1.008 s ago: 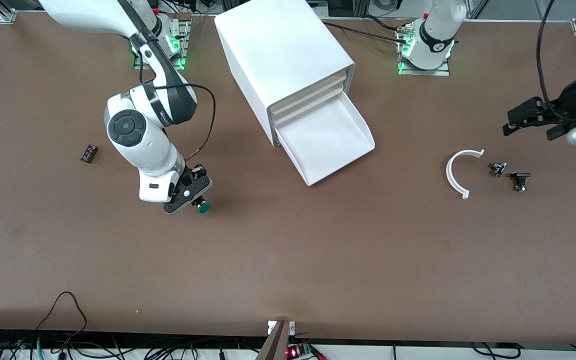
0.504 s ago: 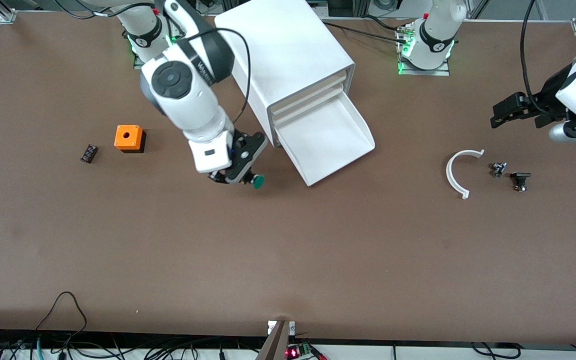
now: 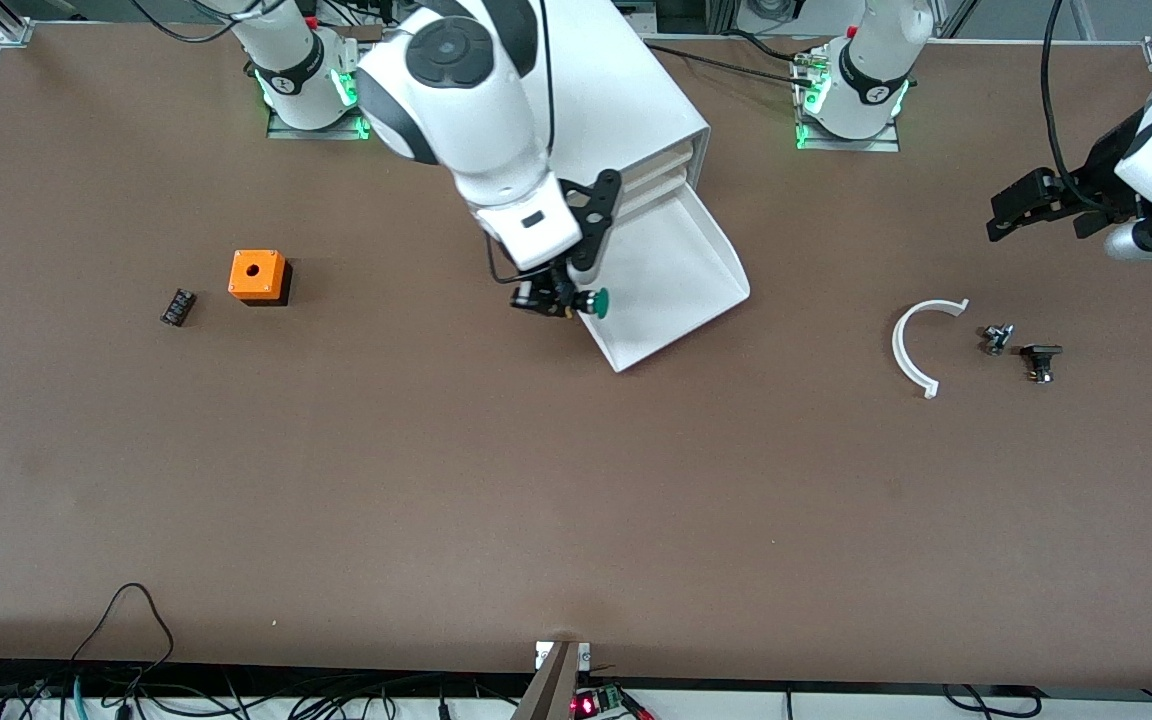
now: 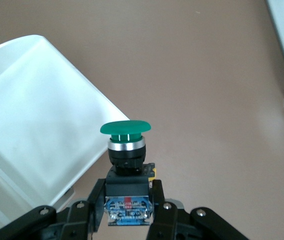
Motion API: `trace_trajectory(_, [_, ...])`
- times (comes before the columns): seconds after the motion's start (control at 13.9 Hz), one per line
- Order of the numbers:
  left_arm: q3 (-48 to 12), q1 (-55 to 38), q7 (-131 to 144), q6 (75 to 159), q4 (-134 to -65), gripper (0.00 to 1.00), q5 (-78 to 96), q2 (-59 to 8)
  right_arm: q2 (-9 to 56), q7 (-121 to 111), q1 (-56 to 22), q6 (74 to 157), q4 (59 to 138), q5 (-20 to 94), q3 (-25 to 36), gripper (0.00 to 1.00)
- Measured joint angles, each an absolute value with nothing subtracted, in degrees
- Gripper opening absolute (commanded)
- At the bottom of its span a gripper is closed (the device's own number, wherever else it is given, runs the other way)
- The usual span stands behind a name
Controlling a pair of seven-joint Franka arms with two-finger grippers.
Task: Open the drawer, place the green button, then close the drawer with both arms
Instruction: 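Carry the green button with the right gripper over the open drawer, then lower the button into the drawer and open the right gripper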
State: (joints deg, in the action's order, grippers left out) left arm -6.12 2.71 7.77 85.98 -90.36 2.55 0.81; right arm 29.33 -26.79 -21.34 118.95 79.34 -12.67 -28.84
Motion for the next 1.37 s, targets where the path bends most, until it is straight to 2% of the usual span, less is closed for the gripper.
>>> trace_trajectory(0.29, [-5.5,3.0,7.8,86.3,-90.7,1.0,2.6,0.8,35.4,-28.8,-26.2,118.9,76.3,-17.4,-28.9,0.45])
trace_trajectory(0.72, [-5.4,3.0,7.8,86.3,-90.9,1.0,2.6,0.8,38.9,-35.1,-28.2,118.8,76.0,-19.9,-28.9,0.45])
trace_trajectory(0.79, [-5.4,3.0,7.8,86.4,-90.9,1.0,2.6,0.9,39.2,-35.1,-28.9,118.8,75.9,-20.4,-28.9,0.47])
trace_trajectory(1.01, [-5.5,3.0,7.8,86.4,-90.9,1.0,2.6,0.9,39.5,-35.1,-29.5,118.8,75.7,-20.6,-28.9,0.67])
trace_trajectory(1.15, [-5.5,3.0,7.8,86.4,-90.9,1.0,2.6,0.9,39.5,-35.1,-29.4,118.8,75.6,-20.6,-28.9,0.72])
trace_trajectory(1.37, [-5.7,3.0,7.8,86.4,-90.9,1.0,2.6,0.9,39.5,-34.5,-29.2,118.8,75.5,-20.6,-28.7,0.72])
